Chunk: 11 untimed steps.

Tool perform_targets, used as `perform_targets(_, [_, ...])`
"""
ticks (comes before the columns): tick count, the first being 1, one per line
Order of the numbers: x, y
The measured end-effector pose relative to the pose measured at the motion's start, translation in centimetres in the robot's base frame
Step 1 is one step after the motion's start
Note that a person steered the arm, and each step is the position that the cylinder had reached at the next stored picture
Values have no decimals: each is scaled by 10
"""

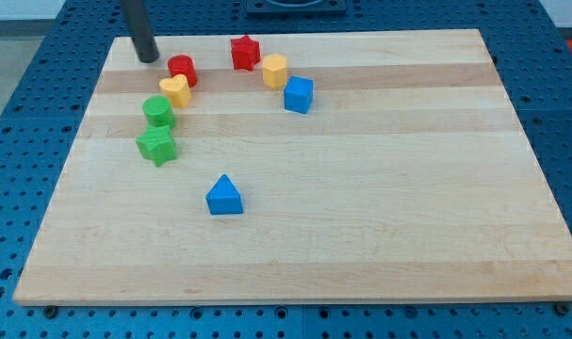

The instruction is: Move the yellow heart parallel to the green circle

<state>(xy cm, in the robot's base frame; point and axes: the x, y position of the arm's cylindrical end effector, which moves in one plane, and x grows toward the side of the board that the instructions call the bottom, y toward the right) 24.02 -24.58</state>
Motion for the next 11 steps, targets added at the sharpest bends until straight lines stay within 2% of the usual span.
perform_targets(1, [30, -25])
perform_targets(2, [41, -25])
perform_targets(3, [89, -14])
perform_targets(5, [159, 63])
perform_targets(6, [158, 103])
perform_targets(7, [124, 132])
perform_targets(11, [93, 131])
